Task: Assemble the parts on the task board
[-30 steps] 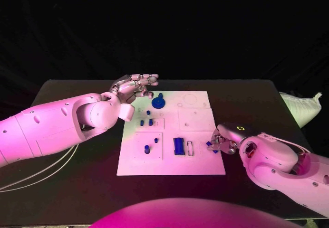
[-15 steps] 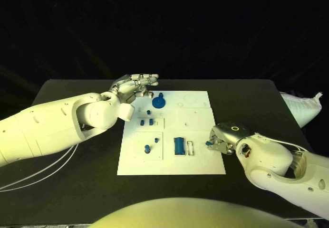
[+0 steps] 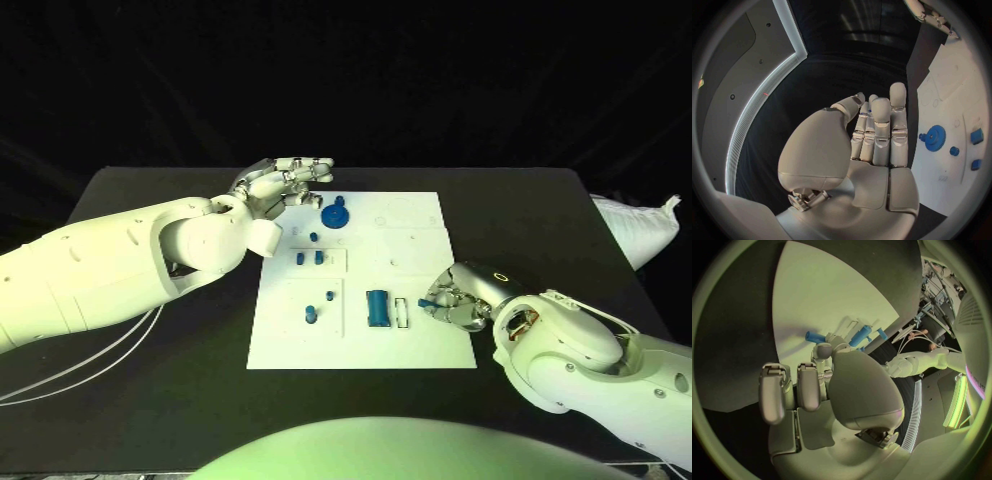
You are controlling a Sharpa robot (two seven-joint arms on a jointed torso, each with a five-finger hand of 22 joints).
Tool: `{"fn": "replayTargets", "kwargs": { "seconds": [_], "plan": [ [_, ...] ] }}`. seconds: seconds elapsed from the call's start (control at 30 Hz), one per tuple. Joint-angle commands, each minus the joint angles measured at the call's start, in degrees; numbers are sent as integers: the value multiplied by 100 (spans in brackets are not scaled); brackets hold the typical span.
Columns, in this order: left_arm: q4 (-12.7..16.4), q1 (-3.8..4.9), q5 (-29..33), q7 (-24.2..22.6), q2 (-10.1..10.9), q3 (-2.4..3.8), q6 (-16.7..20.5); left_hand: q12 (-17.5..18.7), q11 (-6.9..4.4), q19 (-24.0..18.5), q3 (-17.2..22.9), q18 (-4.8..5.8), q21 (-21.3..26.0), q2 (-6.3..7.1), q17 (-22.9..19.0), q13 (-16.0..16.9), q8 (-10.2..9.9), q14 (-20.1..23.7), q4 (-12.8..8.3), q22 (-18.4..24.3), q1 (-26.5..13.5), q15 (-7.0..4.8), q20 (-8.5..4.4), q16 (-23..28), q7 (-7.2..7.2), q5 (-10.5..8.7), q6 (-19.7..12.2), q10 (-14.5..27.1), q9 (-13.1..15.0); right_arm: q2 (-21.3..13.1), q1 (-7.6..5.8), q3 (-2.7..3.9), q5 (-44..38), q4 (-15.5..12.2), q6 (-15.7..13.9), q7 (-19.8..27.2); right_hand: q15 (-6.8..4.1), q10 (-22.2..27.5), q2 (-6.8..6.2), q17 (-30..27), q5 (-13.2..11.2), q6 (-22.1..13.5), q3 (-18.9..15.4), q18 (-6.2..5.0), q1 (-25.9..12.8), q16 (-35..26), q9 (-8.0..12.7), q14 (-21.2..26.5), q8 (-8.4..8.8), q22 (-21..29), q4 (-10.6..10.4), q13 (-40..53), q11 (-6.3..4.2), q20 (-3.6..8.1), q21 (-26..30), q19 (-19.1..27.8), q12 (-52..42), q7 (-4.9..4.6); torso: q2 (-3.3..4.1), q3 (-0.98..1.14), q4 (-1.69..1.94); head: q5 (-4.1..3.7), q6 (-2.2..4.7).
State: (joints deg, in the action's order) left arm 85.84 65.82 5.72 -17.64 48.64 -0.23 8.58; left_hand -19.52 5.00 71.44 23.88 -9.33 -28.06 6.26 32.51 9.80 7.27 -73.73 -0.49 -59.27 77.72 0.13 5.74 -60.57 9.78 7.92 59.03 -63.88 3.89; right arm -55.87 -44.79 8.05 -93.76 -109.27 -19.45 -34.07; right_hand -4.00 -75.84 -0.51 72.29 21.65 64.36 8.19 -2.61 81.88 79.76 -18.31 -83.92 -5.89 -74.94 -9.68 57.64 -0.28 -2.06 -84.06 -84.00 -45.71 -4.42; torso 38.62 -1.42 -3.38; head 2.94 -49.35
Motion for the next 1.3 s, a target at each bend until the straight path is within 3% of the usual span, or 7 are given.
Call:
{"fn": "replayTargets", "kwargs": {
  "seconds": [0.03, 0.17, 0.33, 0.7, 1.3],
  "plan": [
    [13, 1, -39, 4, -12, 4, -141, -26, -6, -40, -15, -98, 30, -38, -6, 6, 24, 25, -27, 9, 0, 5, 16, 25, -14, 10, -38, 32, -1, 41, -3, 8, 971, -48, -689, 20, -28, -54, -77, 25, 157, 40, 113, 72, -225, 31, -121, -318, 0, -798, -131, 25, -16, 17, -29, -219, -26, 18, 0, -9, 19, -9, 3],
    [19, 1, -51, 16, -14, 4, -153, -29, -5, -40, -14, -99, 32, -40, -13, 7, 25, 28, -30, 10, 3, 5, 17, 27, -13, 13, -41, 37, -1, 121, -5, 13, 1240, -41, -607, 8, -30, -74, -282, 48, 553, 57, 259, 73, -459, 41, -140, -321, 8, -804, -302, 68, -12, 15, -31, -222, -58, 16, -3, -13, 25, -17, 2],
    [29, 1, -58, 21, -18, 4, -162, -29, -5, -40, -14, -99, 32, -40, -13, 7, 25, 28, -30, 10, 3, 5, 17, 27, -13, 13, -41, 37, -1, 214, -11, 15, 1357, 18, -350, -29, -26, -99, -363, 57, 643, 76, 282, 74, -614, 44, -158, -322, 5, -811, -408, 100, -8, 14, -35, -226, -88, 13, 0, -10, 38, -25, -3],
    [44, 1, -62, 27, -20, 4, -164, -33, -3, -39, -18, -98, 28, -38, -10, 7, 26, 29, -29, 8, -2, 6, 17, 25, -10, 13, -43, 42, -1, 358, -26, 15, 995, 170, 307, -99, -51, -287, -350, 102, 674, 216, 142, 88, -1027, 71, -226, -334, -66, -869, -665, 383, -42, 30, -81, -259, -459, 63, 11, -6, 54, -26, -4],
    [41, 1, -63, 37, -26, 4, -182, -33, -3, -39, -18, -98, 28, -38, -10, 7, 26, 29, -29, 8, -2, 6, 17, 25, -10, 13, -43, 42, -1, 426, -32, 14, 554, 207, 492, -125, -79, -381, -306, 173, 516, 280, 88, 104, -1078, 112, -264, -347, -104, -931, -649, 548, -76, 56, -131, -293, -666, 102, 16, -3, 66, -39, -26]
  ]
}}
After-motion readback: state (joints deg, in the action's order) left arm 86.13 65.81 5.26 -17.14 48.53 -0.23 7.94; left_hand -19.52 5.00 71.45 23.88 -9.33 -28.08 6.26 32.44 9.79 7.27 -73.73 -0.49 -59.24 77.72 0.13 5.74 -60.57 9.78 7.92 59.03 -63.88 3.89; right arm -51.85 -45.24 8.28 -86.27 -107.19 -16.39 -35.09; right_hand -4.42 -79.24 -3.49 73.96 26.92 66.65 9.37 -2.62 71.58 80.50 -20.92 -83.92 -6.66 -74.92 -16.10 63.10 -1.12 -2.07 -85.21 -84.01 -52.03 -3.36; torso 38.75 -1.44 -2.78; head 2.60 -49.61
